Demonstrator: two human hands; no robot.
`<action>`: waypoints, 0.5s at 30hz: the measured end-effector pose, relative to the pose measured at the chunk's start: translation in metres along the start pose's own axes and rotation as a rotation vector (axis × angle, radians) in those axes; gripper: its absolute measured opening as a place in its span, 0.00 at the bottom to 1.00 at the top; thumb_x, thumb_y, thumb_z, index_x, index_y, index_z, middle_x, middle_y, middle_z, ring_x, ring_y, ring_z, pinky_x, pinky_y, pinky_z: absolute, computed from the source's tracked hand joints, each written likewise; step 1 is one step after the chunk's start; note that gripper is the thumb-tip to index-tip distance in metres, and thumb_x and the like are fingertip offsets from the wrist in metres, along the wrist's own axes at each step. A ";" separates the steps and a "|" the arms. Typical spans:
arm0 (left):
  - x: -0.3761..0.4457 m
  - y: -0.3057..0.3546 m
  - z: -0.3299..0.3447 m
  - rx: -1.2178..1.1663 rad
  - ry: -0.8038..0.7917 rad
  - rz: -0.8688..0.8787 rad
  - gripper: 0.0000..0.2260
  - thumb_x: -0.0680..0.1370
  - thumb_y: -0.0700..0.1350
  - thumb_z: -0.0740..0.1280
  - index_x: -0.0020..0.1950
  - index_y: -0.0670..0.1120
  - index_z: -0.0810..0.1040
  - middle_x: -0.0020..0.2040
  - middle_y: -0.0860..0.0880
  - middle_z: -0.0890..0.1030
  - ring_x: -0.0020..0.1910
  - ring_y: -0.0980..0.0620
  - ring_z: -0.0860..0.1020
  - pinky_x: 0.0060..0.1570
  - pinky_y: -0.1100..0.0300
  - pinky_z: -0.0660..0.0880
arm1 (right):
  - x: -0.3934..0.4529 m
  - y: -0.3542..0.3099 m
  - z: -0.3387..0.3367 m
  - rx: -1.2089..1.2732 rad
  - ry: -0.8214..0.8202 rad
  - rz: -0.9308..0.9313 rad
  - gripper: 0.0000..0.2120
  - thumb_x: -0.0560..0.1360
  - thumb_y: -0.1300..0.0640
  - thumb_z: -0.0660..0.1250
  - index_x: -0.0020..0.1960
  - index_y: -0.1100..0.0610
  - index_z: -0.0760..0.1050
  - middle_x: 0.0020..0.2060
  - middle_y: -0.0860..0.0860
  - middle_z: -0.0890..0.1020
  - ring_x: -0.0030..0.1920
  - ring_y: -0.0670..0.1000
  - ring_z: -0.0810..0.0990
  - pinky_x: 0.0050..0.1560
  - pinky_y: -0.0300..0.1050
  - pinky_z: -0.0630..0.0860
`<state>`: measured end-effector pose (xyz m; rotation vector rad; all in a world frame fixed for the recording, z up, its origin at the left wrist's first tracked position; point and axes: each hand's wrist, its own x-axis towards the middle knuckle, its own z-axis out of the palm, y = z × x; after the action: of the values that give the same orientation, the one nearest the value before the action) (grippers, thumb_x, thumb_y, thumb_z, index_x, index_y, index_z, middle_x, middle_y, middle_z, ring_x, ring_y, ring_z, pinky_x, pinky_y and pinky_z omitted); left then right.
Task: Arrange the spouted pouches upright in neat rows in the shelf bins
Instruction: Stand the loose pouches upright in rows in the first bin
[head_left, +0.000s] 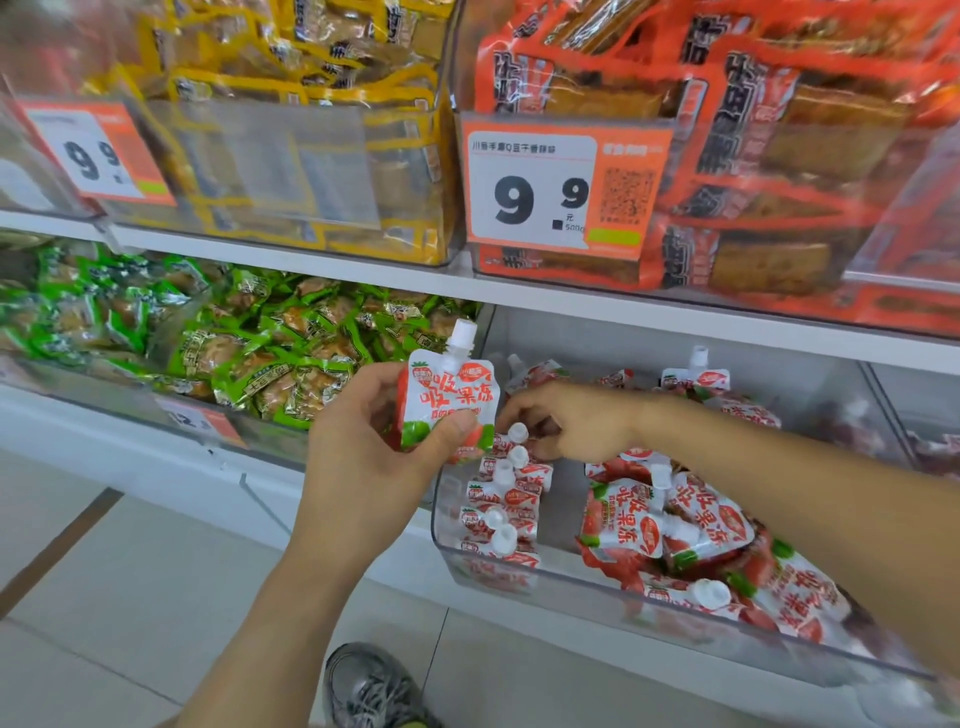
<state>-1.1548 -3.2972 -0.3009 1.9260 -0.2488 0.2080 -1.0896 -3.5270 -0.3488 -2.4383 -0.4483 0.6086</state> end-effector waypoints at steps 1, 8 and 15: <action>0.000 0.000 0.000 -0.012 -0.002 0.001 0.19 0.67 0.46 0.78 0.55 0.49 0.78 0.46 0.58 0.84 0.45 0.64 0.82 0.40 0.73 0.76 | -0.003 -0.003 -0.003 0.013 -0.002 0.013 0.21 0.76 0.61 0.69 0.67 0.48 0.72 0.60 0.49 0.79 0.56 0.51 0.79 0.60 0.52 0.78; -0.005 0.004 0.000 -0.149 -0.044 0.041 0.18 0.69 0.40 0.76 0.55 0.48 0.76 0.46 0.57 0.85 0.47 0.61 0.83 0.41 0.71 0.76 | -0.052 -0.028 -0.014 0.218 0.288 -0.058 0.21 0.75 0.62 0.72 0.66 0.52 0.73 0.58 0.50 0.81 0.57 0.48 0.80 0.62 0.51 0.77; -0.009 0.007 0.013 -0.102 -0.205 0.198 0.19 0.69 0.40 0.76 0.58 0.49 0.79 0.53 0.54 0.83 0.52 0.60 0.81 0.48 0.70 0.76 | -0.078 -0.061 0.013 0.581 0.411 -0.308 0.26 0.68 0.66 0.77 0.63 0.51 0.77 0.55 0.50 0.84 0.56 0.50 0.83 0.57 0.48 0.80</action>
<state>-1.1650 -3.3114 -0.3018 1.8214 -0.5770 0.1254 -1.1726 -3.5086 -0.2958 -1.8220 -0.3956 0.0746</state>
